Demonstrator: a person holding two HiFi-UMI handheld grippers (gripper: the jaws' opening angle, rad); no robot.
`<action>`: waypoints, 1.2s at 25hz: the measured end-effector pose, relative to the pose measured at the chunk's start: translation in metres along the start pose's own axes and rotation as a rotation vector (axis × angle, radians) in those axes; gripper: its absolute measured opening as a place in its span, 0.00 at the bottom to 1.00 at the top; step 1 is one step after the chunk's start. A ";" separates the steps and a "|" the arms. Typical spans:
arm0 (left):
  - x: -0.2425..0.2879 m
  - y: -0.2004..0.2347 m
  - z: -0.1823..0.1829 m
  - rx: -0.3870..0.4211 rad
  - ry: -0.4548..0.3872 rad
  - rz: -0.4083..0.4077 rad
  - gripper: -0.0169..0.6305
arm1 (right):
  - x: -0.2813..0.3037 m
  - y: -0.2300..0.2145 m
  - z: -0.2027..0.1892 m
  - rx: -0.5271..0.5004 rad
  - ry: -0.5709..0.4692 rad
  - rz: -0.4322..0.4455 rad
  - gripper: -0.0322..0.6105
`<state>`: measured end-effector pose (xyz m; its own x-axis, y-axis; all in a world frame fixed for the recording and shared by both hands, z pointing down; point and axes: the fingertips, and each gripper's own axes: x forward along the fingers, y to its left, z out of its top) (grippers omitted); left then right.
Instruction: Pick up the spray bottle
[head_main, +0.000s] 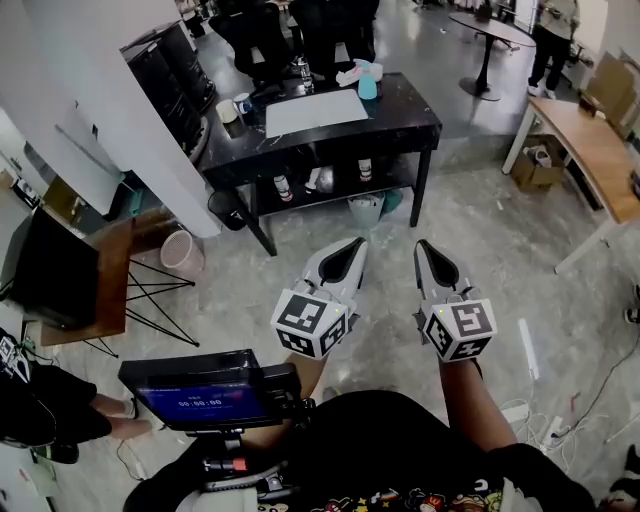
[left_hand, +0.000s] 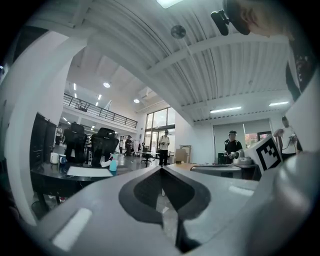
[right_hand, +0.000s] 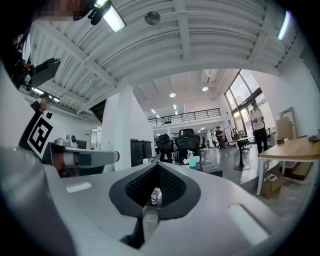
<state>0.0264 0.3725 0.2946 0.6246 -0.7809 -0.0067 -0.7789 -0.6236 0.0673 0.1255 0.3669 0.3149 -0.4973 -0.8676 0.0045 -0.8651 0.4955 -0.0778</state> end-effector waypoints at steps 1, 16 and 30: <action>0.001 0.000 -0.001 -0.001 0.001 0.001 0.03 | 0.001 0.001 0.001 -0.003 -0.007 0.008 0.09; 0.082 0.022 -0.040 -0.026 0.024 0.035 0.03 | 0.055 -0.073 -0.035 -0.010 0.044 0.029 0.09; 0.369 0.336 -0.044 -0.067 0.027 -0.100 0.03 | 0.448 -0.200 -0.054 -0.020 0.080 -0.051 0.09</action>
<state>-0.0020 -0.1235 0.3584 0.7009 -0.7132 0.0105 -0.7078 -0.6936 0.1338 0.0719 -0.1184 0.3862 -0.4556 -0.8859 0.0874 -0.8902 0.4523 -0.0553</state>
